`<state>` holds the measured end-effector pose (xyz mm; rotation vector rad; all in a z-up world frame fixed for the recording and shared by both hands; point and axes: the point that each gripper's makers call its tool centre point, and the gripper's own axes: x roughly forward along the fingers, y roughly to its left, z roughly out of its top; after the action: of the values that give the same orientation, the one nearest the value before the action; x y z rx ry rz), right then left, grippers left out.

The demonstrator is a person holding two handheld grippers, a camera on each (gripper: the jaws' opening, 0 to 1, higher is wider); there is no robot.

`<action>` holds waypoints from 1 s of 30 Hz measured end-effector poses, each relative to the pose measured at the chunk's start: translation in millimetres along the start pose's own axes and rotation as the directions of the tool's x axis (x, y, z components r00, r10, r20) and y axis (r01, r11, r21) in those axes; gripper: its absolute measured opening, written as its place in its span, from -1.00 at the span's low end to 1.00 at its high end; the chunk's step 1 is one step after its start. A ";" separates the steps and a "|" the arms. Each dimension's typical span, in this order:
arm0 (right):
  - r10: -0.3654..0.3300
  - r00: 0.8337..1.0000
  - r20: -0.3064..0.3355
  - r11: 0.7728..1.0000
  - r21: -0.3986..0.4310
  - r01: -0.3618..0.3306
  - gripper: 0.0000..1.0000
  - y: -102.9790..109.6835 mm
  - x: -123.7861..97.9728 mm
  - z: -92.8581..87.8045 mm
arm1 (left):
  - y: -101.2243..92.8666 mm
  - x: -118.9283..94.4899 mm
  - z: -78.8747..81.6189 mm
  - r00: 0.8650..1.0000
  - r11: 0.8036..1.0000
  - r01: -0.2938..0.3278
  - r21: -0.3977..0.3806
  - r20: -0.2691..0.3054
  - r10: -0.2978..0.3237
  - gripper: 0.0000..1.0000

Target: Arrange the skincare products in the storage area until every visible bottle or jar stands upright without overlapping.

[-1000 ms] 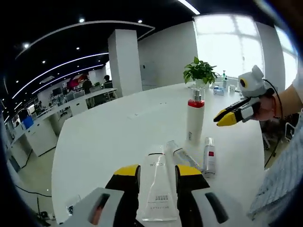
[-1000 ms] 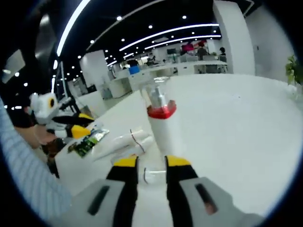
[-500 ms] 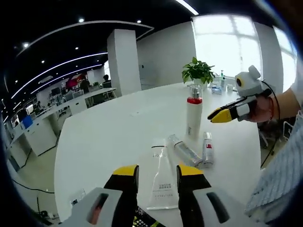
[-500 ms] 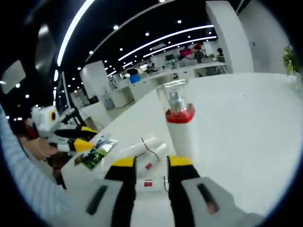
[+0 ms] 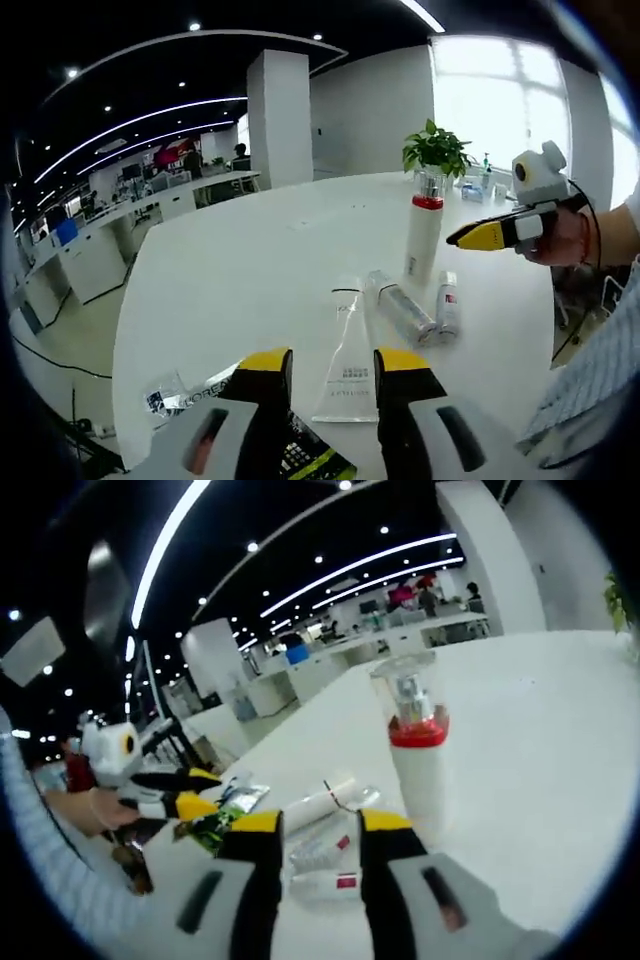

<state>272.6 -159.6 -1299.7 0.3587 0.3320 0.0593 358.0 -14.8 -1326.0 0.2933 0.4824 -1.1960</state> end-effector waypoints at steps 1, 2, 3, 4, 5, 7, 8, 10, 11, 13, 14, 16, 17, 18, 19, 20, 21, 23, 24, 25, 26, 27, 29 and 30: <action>0.004 1.000 -0.004 1.000 -0.001 -0.004 -0.41 1.4 0.7 -1.4 | 0.2 0.0 -0.9 1.000 1.000 -0.002 -0.007 0.001 0.002 -0.34; 0.014 1.000 -0.017 1.000 -0.005 -0.014 -0.40 4.6 1.8 -4.7 | -0.3 0.4 -3.1 1.000 1.000 -0.004 -0.019 0.000 0.004 -0.34; 0.019 0.999 -0.029 1.000 -0.015 -0.020 -0.39 6.9 2.4 -8.1 | -1.4 1.6 -5.5 1.000 1.000 -0.005 -0.029 0.000 0.005 -0.34; 0.022 0.999 -0.039 0.999 -0.023 -0.023 -0.39 8.0 2.7 -10.7 | -2.6 3.0 -7.5 1.000 0.999 -0.005 -0.036 -0.005 0.004 -0.34; 0.021 0.999 -0.043 0.999 -0.029 -0.022 -0.38 7.5 2.9 -11.8 | -4.0 4.6 -9.4 1.000 0.999 -0.003 -0.043 -0.011 0.002 -0.34; 0.019 0.999 -0.051 0.999 -0.038 -0.021 -0.38 5.9 3.2 -13.9 | -8.5 8.3 -13.6 1.000 0.999 0.006 -0.037 -0.029 -0.007 -0.34; 0.012 0.998 -0.057 0.999 -0.041 -0.014 -0.37 3.1 3.7 -15.2 | -11.0 9.5 -14.9 0.999 1.000 0.013 -0.029 -0.036 -0.014 -0.34; -0.005 0.998 -0.063 0.999 -0.040 0.002 -0.38 -1.8 5.0 -15.3 | -15.7 13.9 -17.7 0.998 1.000 0.024 0.002 -0.052 -0.024 -0.34; -0.011 0.998 -0.060 0.999 -0.043 0.009 -0.38 -2.2 7.0 -13.3 | -16.2 15.5 -18.2 0.998 1.000 0.025 0.002 -0.056 -0.025 -0.34; -0.011 0.998 -0.057 0.999 -0.053 0.008 -0.38 1.5 11.6 -9.6 | -15.1 19.1 -21.0 0.997 1.000 0.025 0.004 -0.072 -0.024 -0.34; -0.002 0.999 -0.053 0.998 -0.065 -0.001 -0.38 5.4 14.6 -7.1 | -14.2 20.6 -22.5 0.997 1.000 0.024 0.004 -0.080 -0.024 -0.34; 0.021 0.998 -0.061 0.993 -0.117 -0.028 -0.38 14.4 22.8 -3.7 | -14.0 21.3 -24.2 0.996 1.000 0.024 0.001 -0.089 -0.024 -0.34; 0.027 0.997 -0.078 0.986 -0.162 -0.040 -0.38 18.2 28.1 -2.9 | -14.1 21.1 -24.5 0.996 1.000 0.024 0.002 -0.090 -0.024 -0.34; 0.037 0.995 -0.091 0.980 -0.192 -0.054 -0.38 21.6 31.8 -2.8 | -13.8 20.2 -26.6 0.995 1.000 0.026 0.006 -0.095 -0.026 -0.34; 0.044 0.993 -0.106 0.971 -0.228 -0.067 -0.38 25.1 35.9 -1.9 | -13.4 19.3 -28.7 0.995 1.000 0.028 0.008 -0.100 -0.027 -0.34; 0.048 0.993 -0.110 0.967 -0.244 -0.074 -0.38 26.8 37.9 -1.1 | -13.0 18.9 -29.6 0.994 1.000 0.028 0.008 -0.102 -0.027 -0.34; 0.057 0.991 -0.123 0.955 -0.284 -0.091 -0.38 31.8 43.4 1.1 | -11.7 17.3 -32.5 0.994 1.000 0.026 0.007 -0.106 -0.025 -0.34; 0.075 0.986 -0.150 0.939 -0.322 -0.120 -0.38 38.3 51.6 3.1 | -9.3 14.9 -36.7 0.993 1.000 0.022 0.003 -0.113 -0.021 -0.35; 0.091 0.981 -0.170 0.924 -0.353 -0.147 -0.38 42.4 57.9 3.8 | -7.6 13.0 -40.4 0.993 1.000 0.019 -0.002 -0.120 -0.019 -0.34; 0.098 0.975 -0.199 0.907 -0.385 -0.170 -0.36 44.8 63.7 2.2 | -6.6 11.3 -43.3 0.992 1.000 0.018 -0.007 -0.124 -0.019 -0.34; 0.094 0.970 -0.223 0.896 -0.406 -0.180 -0.36 44.4 67.8 0.0 | -5.9 10.0 -45.3 0.992 1.000 0.017 -0.010 -0.127 -0.018 -0.34; 0.105 0.960 -0.261 0.874 -0.436 -0.214 -0.35 45.9 73.2 -3.5 | -5.1 8.0 -48.2 0.991 1.000 0.015 -0.014 -0.131 -0.017 -0.34; 0.111 0.949 -0.296 0.862 -0.447 -0.241 -0.35 46.9 79.5 -5.9 | -4.2 5.5 -51.6 0.991 1.000 0.014 -0.017 -0.136 -0.017 -0.34; 0.127 0.937 -0.325 0.845 -0.459 -0.274 -0.34 50.2 84.3 -6.5 | -2.8 2.9 -54.3 0.990 1.000 0.010 -0.018 -0.140 -0.013 -0.34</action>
<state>350.1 -100.8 -1313.7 -0.1382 0.5473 0.4034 345.2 7.1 -1374.2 0.3612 0.6171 -1.1865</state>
